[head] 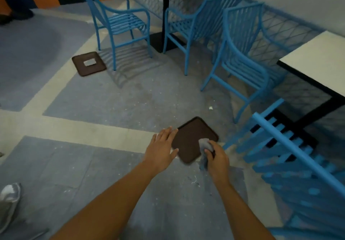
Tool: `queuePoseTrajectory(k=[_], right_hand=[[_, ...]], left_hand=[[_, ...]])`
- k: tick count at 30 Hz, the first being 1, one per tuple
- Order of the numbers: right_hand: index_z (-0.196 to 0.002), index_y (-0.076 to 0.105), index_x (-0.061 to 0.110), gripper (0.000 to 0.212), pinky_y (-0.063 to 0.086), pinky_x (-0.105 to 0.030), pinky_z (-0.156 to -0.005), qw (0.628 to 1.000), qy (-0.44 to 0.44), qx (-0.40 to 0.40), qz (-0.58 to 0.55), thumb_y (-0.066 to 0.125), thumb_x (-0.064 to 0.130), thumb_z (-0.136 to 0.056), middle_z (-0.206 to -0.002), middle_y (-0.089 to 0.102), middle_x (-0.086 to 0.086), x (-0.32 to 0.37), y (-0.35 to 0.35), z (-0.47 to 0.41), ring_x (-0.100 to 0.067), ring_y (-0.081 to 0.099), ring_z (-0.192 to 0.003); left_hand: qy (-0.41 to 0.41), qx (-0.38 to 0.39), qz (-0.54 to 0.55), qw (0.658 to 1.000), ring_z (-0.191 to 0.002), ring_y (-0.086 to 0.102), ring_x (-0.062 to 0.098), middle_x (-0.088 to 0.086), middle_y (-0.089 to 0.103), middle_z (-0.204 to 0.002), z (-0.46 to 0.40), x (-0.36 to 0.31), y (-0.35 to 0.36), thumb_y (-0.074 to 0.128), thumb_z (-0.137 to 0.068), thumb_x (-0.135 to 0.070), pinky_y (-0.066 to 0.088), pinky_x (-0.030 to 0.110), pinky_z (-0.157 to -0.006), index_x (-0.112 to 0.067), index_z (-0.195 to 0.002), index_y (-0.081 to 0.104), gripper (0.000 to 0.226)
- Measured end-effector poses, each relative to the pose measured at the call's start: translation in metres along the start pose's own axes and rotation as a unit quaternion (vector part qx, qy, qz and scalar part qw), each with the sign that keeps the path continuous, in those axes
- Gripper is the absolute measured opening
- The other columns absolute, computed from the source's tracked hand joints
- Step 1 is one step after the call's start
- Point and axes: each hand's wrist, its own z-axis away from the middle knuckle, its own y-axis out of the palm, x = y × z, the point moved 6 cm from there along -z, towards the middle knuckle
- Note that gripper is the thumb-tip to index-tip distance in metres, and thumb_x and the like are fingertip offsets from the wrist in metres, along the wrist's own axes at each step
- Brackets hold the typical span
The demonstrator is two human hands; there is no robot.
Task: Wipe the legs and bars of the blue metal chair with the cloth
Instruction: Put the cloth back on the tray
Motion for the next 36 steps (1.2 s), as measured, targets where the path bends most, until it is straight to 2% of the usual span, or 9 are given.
queuePoseTrajectory(k=[8,12,16,20,25,31,36], right_hand=[[-0.119,0.058,0.009,0.03,0.042,-0.026,-0.084,0.991,0.076,-0.106,0.008,0.058,0.014,-0.09,-0.115,0.063,-0.009,0.039,0.028,-0.055,-0.024,0.059,-0.103],[-0.119,0.059,0.011,0.03,0.047,-0.034,-0.088,0.986,0.098,-0.136,-0.003,0.059,0.015,-0.089,-0.114,0.063,-0.009,0.033,0.045,-0.088,-0.024,0.059,-0.104],[-0.117,0.059,0.011,0.029,0.045,-0.029,-0.088,0.984,0.109,-0.143,0.0,0.059,0.016,-0.089,-0.114,0.064,-0.007,0.012,0.07,-0.117,-0.022,0.059,-0.104],[-0.117,0.06,0.015,0.028,0.047,-0.032,-0.086,0.982,0.12,-0.147,0.02,0.058,0.018,-0.089,-0.112,0.064,-0.004,-0.033,0.114,-0.15,-0.021,0.059,-0.102],[-0.115,0.062,0.015,0.027,0.049,-0.038,-0.087,0.977,0.113,-0.178,0.031,0.059,0.021,-0.088,-0.109,0.066,-0.004,-0.124,0.195,-0.193,-0.021,0.06,-0.101],[-0.109,0.06,0.023,0.02,0.048,-0.031,-0.084,0.97,0.11,-0.209,0.054,0.057,0.022,-0.089,-0.106,0.064,0.002,-0.246,0.299,-0.235,-0.017,0.059,-0.099],[-0.12,0.056,0.022,0.033,0.044,-0.032,-0.091,0.969,0.118,-0.2,0.084,0.055,0.015,-0.088,-0.121,0.059,0.002,-0.324,0.363,-0.253,-0.018,0.052,-0.111]], left_hand=[[0.138,0.048,-0.025,0.989,-0.145,0.008,0.019,0.001,0.006,-0.158,-0.1,0.045,-0.028,0.036,-0.097,-0.04,0.008,0.039,-0.118,-0.021,-0.149,0.005,0.064],[0.16,0.062,-0.036,0.984,-0.145,0.009,0.019,0.0,0.008,-0.157,-0.151,0.056,-0.026,0.038,-0.096,-0.039,0.009,0.039,-0.118,-0.022,-0.148,0.006,0.063],[0.171,0.062,-0.029,0.983,-0.144,0.011,0.019,0.001,0.012,-0.157,-0.197,0.057,-0.005,0.04,-0.095,-0.039,0.01,0.038,-0.117,-0.023,-0.148,0.009,0.064],[0.197,0.05,-0.027,0.979,-0.144,0.011,0.019,-0.001,0.011,-0.157,-0.247,0.064,0.046,0.04,-0.095,-0.04,0.011,0.038,-0.118,-0.024,-0.148,0.008,0.064],[0.226,0.034,-0.026,0.973,-0.145,0.01,0.018,-0.001,0.012,-0.157,-0.317,0.1,0.154,0.04,-0.094,-0.042,0.011,0.037,-0.118,-0.025,-0.148,0.009,0.065],[0.253,0.021,-0.008,0.967,-0.145,0.008,0.017,-0.004,0.006,-0.158,-0.383,0.146,0.291,0.04,-0.095,-0.041,0.008,0.037,-0.118,-0.027,-0.148,0.008,0.064],[0.259,0.001,-0.004,0.966,-0.145,0.004,0.015,-0.005,0.003,-0.158,-0.422,0.177,0.376,0.036,-0.096,-0.044,0.005,0.035,-0.118,-0.028,-0.148,0.005,0.063]])
